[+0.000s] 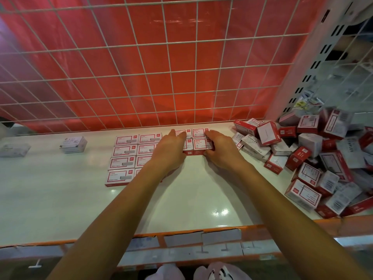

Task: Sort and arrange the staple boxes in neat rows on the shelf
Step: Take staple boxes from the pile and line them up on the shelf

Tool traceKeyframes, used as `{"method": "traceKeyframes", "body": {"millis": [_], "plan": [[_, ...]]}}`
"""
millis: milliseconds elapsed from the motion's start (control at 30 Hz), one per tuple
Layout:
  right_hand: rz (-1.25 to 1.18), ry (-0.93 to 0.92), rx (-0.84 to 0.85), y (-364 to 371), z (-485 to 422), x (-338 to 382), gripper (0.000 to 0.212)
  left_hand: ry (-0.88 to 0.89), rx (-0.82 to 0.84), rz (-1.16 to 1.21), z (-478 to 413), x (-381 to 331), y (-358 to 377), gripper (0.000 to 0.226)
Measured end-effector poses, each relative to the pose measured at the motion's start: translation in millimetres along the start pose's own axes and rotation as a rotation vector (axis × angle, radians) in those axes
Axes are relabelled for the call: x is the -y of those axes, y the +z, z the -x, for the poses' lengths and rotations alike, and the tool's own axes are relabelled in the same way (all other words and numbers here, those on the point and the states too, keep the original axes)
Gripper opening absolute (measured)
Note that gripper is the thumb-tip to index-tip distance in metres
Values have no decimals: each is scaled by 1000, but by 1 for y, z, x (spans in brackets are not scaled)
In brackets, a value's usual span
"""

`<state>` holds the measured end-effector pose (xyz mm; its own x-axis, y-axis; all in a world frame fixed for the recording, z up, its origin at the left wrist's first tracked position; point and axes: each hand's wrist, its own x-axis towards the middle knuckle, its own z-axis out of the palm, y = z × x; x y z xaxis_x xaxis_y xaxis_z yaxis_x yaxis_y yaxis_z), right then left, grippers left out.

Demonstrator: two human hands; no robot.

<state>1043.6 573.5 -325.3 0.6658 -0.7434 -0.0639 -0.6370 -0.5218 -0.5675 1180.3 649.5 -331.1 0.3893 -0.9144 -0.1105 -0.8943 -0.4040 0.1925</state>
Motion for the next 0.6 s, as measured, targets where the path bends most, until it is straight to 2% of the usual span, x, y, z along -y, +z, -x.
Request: {"method": "traceKeyframes", "body": {"millis": [267, 400, 600], "plan": [[-36, 26, 10, -1, 0, 1, 57, -16, 5, 0, 2, 0, 3, 65], [-58, 30, 17, 0, 3, 0, 63, -63, -45, -10, 8, -6, 6, 61], [42, -17, -99, 6, 14, -8, 58, -52, -127, 26, 23, -25, 12, 68]]}}
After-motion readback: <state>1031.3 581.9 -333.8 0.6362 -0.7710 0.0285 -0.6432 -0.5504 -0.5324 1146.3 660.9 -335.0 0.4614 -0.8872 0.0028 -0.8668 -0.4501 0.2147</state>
